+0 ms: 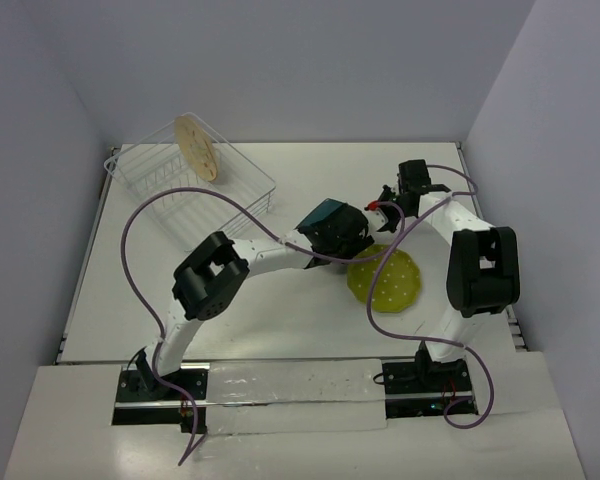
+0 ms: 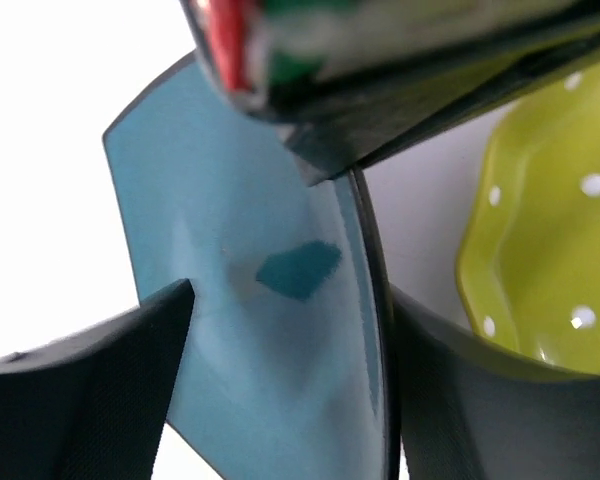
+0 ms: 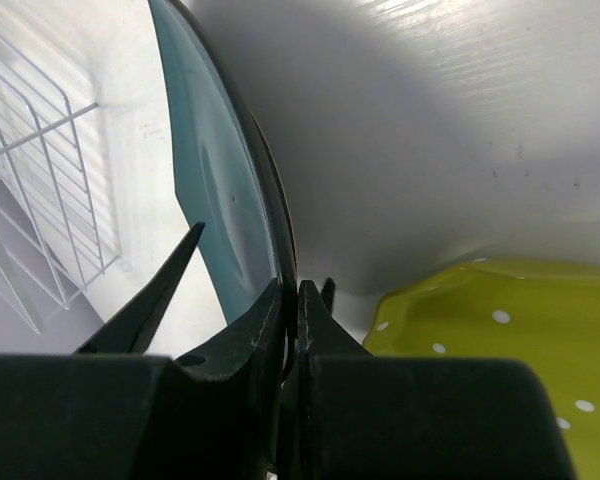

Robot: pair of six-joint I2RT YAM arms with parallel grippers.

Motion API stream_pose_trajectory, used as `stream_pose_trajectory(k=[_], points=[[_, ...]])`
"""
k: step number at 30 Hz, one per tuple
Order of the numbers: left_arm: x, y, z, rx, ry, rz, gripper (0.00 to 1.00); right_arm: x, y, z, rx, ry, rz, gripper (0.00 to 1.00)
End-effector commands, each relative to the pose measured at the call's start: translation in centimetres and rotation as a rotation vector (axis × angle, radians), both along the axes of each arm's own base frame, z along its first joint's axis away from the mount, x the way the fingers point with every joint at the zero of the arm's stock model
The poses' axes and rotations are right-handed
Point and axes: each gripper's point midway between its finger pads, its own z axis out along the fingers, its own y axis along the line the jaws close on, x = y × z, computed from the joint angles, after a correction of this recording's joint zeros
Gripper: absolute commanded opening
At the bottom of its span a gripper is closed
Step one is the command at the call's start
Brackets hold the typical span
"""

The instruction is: Load the plates into the dish rack

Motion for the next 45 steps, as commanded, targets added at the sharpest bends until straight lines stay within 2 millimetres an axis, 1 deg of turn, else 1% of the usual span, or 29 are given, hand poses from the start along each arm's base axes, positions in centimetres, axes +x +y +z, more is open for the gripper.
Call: stream_pose_trajectory(k=[1,3,5,6,7,8,10,11,13,15,16,18,20,21,24,25,27,28,31,33,35,36,37,38,39,41,42,43,45], points=[[2.1,-0.5,1.2,0.009,-0.12,0.069,0.65,-1.4,1.9,3.3,0.052,-0.043,0.077,0.0],[2.1,-0.6,1.5,0.012,-0.141,0.078,0.59,-1.3,1.9,3.5,0.053,-0.049,0.079,0.0],[2.2,-0.4,1.7,0.022,-0.16,0.092,0.43,-1.2,1.9,3.9,0.05,-0.056,0.079,0.0],[2.2,-0.3,1.8,0.025,-0.17,0.099,0.42,-1.2,1.9,4.0,0.05,-0.059,0.08,0.0],[2.3,-0.3,2.0,0.031,-0.183,0.106,0.33,-1.2,1.9,4.1,0.049,-0.059,0.081,0.0],[2.3,-0.1,2.2,0.039,-0.202,0.118,0.2,-1.2,1.9,4.2,0.051,-0.061,0.083,0.0],[2.5,-0.1,2.9,0.028,-0.231,0.141,0.05,-0.8,1.8,4.8,0.042,-0.077,0.077,0.0],[2.6,-0.1,3.2,0.022,-0.242,0.155,0.01,-0.6,1.8,5.2,0.036,-0.085,0.076,0.0],[2.9,-0.3,4.6,-0.029,-0.269,0.184,0.0,-0.4,1.6,5.9,0.01,-0.1,0.072,0.07],[3.1,-0.2,6.2,-0.078,-0.294,0.213,0.0,0.1,1.4,7.3,0.003,-0.139,0.068,0.21],[3.3,-0.3,7.6,-0.121,-0.31,0.233,0.0,0.5,1.4,8.7,0.0,-0.174,0.068,0.33],[3.3,-0.4,9.3,-0.168,-0.321,0.242,0.0,1.0,1.3,10.5,-0.006,-0.222,0.065,0.53],[3.1,-0.6,11.1,-0.213,-0.326,0.232,0.0,1.4,1.2,12.2,-0.014,-0.263,0.07,0.64],[3.1,-0.7,11.6,-0.232,-0.328,0.232,0.0,1.6,1.1,13.3,-0.021,-0.288,0.068,0.68],[2.8,-0.8,15.2,-0.336,-0.342,0.221,0.0,2.5,0.3,18.7,-0.066,-0.389,0.048,0.86],[2.7,-0.9,16.4,-0.37,-0.348,0.219,0.0,3.0,0.2,21.4,-0.069,-0.449,0.042,0.9],[2.7,-0.8,17.3,-0.393,-0.345,0.218,0.0,3.2,0.1,24.7,-0.056,-0.521,0.044,0.99],[2.7,-0.9,17.6,-0.399,-0.345,0.215,0.0,3.3,-0.1,24.9,-0.053,-0.521,0.035,0.99],[2.4,-0.3,19.2,-0.446,-0.355,0.234,0.0,3.2,-0.8,30.5,-0.023,-0.629,0.001,1.0],[2.2,0.2,21.3,-0.501,-0.357,0.237,0.0,3.1,-1.6,32.3,-0.027,-0.671,-0.029,1.0],[2.0,0.4,22.6,-0.549,-0.345,0.233,0.0,2.8,-2.5,33.2,-0.041,-0.696,-0.062,1.0],[1.9,0.5,24.0,-0.596,-0.327,0.213,0.0,2.7,-3.5,33.2,-0.06,-0.7,-0.103,1.0],[2.2,0.7,24.2,-0.6,-0.32,0.203,0.0,2.7,-3.6,33.3,-0.063,-0.704,-0.109,1.0],[2.1,1.1,25.6,-0.641,-0.311,0.203,0.0,2.4,-4.5,33.0,-0.081,-0.698,-0.149,1.0],[1.9,1.5,26.8,-0.665,-0.301,0.2,0.0,2.6,-6.3,32.8,-0.14,-0.697,-0.226,1.0],[1.8,3.0,29.8,-0.732,-0.304,0.193,0.0,2.4,-8.3,32.4,-0.211,-0.692,-0.316,1.0],[1.5,3.9,31.3,-0.798,-0.294,0.193,0.0,2.1,-10.4,32.5,-0.241,-0.7,-0.396,1.0],[1.2,5.1,33.4,-0.862,-0.299,0.195,0.0,1.9,-11.3,31.4,-0.261,-0.683,-0.426,1.0],[1.2,7.2,36.0,-0.917,-0.325,0.222,0.0,1.5,-11.5,29.6,-0.274,-0.656,-0.43,1.0]])
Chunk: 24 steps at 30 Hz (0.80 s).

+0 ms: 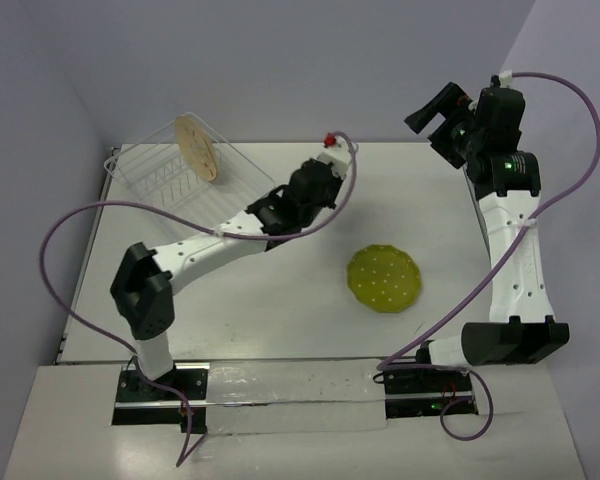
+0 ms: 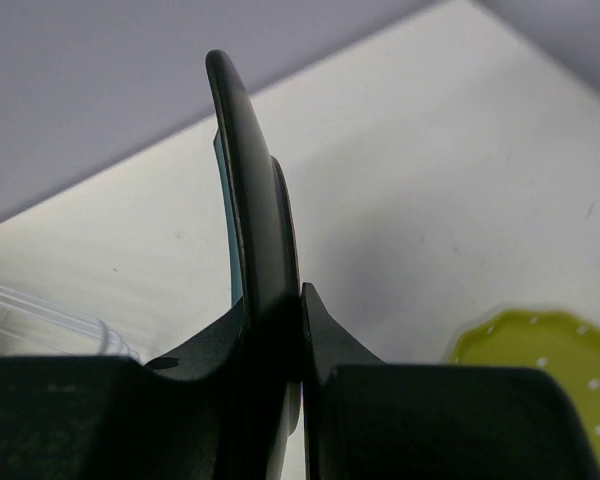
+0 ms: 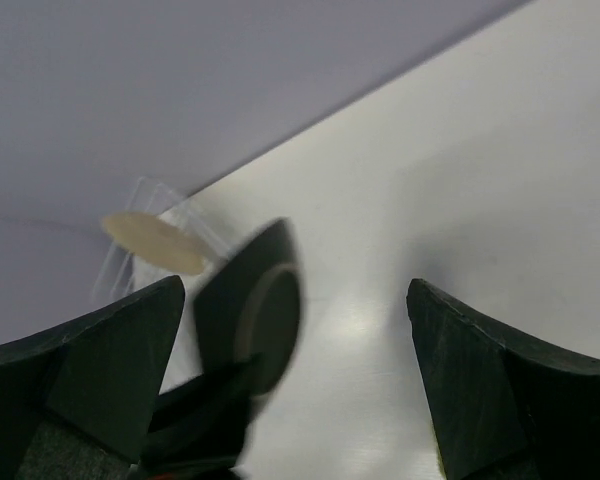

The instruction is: Load the plates into the dish rack

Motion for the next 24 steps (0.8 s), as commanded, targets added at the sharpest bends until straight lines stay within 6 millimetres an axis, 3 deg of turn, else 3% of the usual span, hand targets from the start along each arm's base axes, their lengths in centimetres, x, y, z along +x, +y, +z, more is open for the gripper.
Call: stream_pose_trajectory(k=[1,2,5,7,9,13,14,18,22,24], points=[[-0.7,5.2,17.6,-0.433,-0.199,0.044,0.0,-1.0,-3.4,-2.6,-0.037,0.031,-0.16,1.0],[-0.1,7.3,19.3,-0.472,-0.211,0.098,0.0,-1.5,-3.4,-3.8,-0.042,0.047,-0.159,1.0],[2.0,12.9,21.7,-0.526,-0.246,0.255,0.0,-2.4,-4.0,-6.6,-0.066,0.07,-0.186,1.0],[3.8,16.8,22.5,-0.557,-0.252,0.371,0.0,-3.0,-4.7,-8.4,-0.088,0.099,-0.216,1.0],[5.4,21.4,22.7,-0.572,-0.241,0.509,0.0,-3.7,-5.1,-8.6,-0.105,0.09,-0.234,1.0],[6.7,27.1,22.4,-0.668,-0.185,0.702,0.0,-4.3,-5.9,-10.0,-0.145,0.131,-0.267,1.0],[7.0,28.1,22.9,-0.712,-0.189,0.728,0.0,-4.2,-6.0,-10.2,-0.15,0.139,-0.269,1.0],[9.2,32.8,20.9,-0.77,-0.1,0.83,0.0,-3.7,-6.0,-11.7,-0.167,0.192,-0.256,1.0],[11.6,35.4,18.7,-0.813,-0.039,0.878,0.0,-3.1,-5.9,-13.2,-0.168,0.234,-0.245,1.0],[12.8,35.6,17.8,-0.822,-0.006,0.851,0.0,-3.1,-6.1,-14.1,-0.171,0.263,-0.258,1.0]])
